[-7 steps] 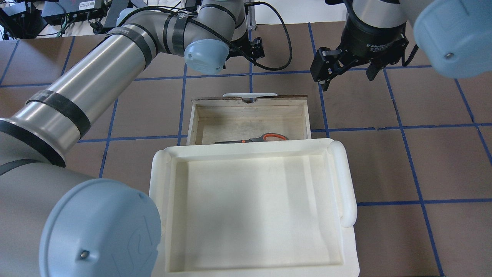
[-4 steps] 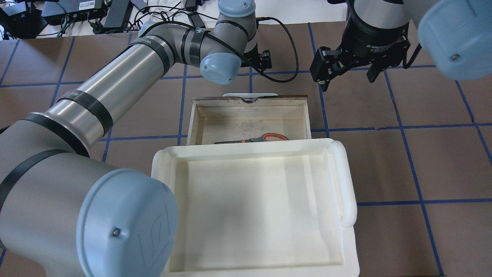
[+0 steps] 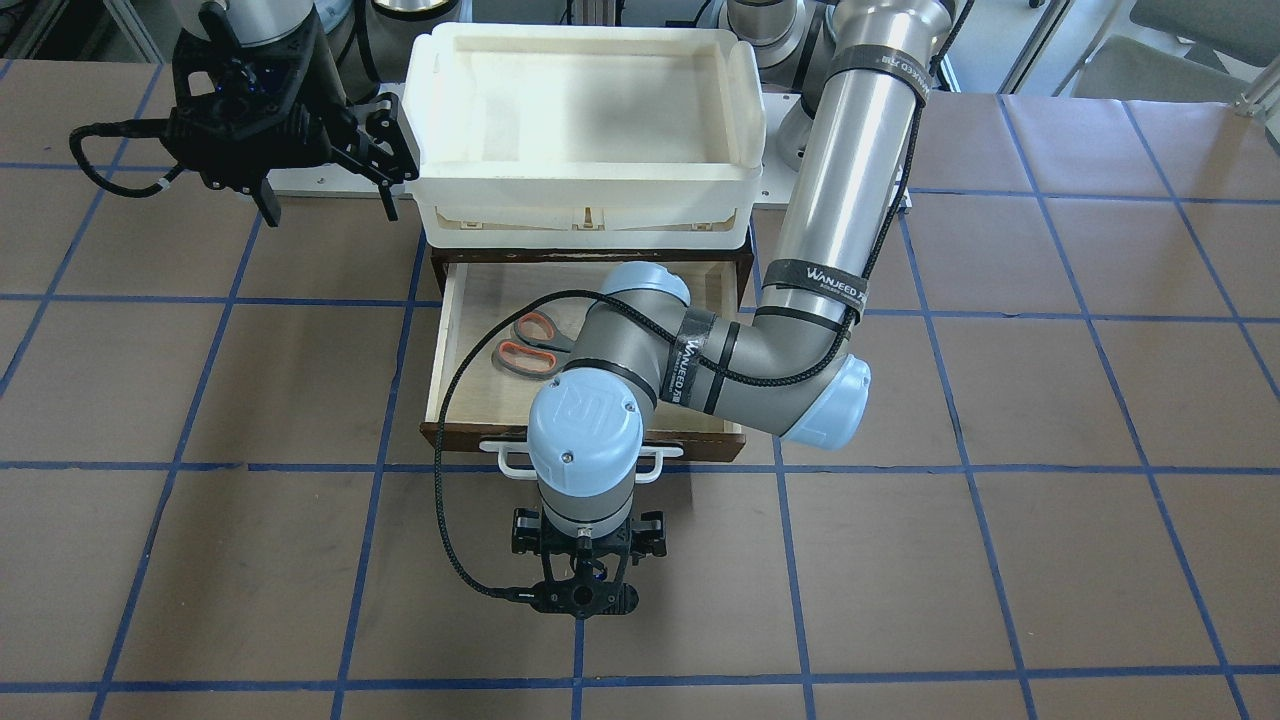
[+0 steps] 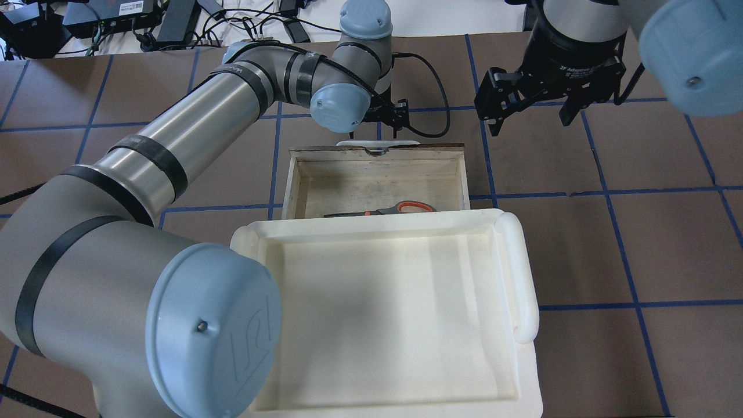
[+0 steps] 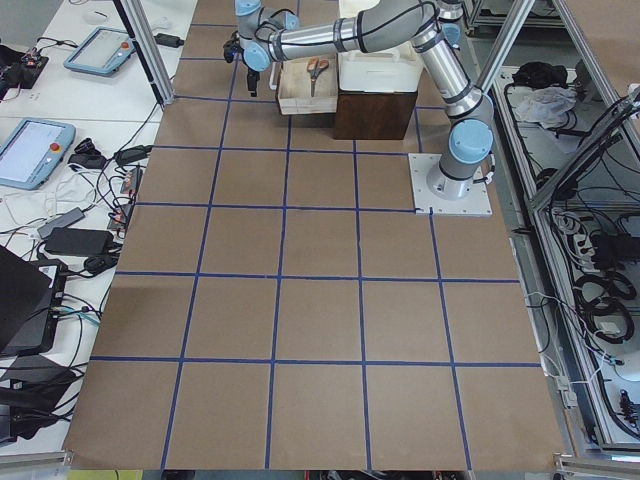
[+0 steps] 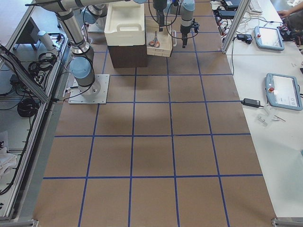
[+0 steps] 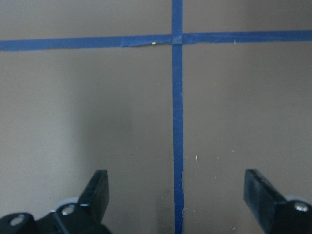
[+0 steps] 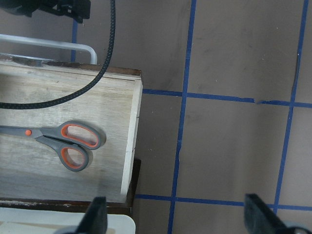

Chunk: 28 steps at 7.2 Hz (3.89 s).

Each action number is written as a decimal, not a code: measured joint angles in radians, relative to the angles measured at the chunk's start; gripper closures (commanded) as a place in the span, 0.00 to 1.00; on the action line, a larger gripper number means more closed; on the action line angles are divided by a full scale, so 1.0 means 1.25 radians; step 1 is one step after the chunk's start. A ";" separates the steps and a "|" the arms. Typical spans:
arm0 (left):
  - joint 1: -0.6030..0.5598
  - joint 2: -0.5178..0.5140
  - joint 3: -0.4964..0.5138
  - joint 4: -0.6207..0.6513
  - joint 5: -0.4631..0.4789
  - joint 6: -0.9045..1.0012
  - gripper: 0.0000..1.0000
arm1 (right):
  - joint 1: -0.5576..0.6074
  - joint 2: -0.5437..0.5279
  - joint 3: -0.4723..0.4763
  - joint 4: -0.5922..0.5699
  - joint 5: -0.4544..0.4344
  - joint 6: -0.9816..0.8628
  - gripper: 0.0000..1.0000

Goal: Put scissors in drawer and close it
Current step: 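Place the left gripper against the drawer front near its white handle, then push the drawer closed with the left gripper, away from the robot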

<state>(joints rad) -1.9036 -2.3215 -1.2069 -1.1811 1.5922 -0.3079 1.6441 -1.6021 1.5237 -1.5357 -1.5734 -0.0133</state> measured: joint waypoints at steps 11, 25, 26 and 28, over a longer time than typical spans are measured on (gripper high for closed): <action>-0.033 -0.016 0.007 -0.135 -0.059 -0.095 0.00 | -0.030 -0.003 0.009 0.012 0.017 -0.004 0.00; -0.087 0.159 -0.084 -0.474 -0.080 -0.112 0.00 | -0.030 -0.003 0.009 0.014 0.014 -0.003 0.00; -0.094 0.167 -0.093 -0.485 -0.078 -0.111 0.00 | -0.030 -0.003 0.009 0.014 0.014 -0.003 0.00; -0.096 0.172 -0.098 -0.487 -0.073 -0.111 0.00 | -0.029 -0.003 0.009 0.014 0.013 -0.003 0.00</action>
<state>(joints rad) -2.0239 -2.1070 -1.3293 -1.7897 1.5012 -0.4467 1.6075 -1.6061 1.5355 -1.5186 -1.5569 -0.0169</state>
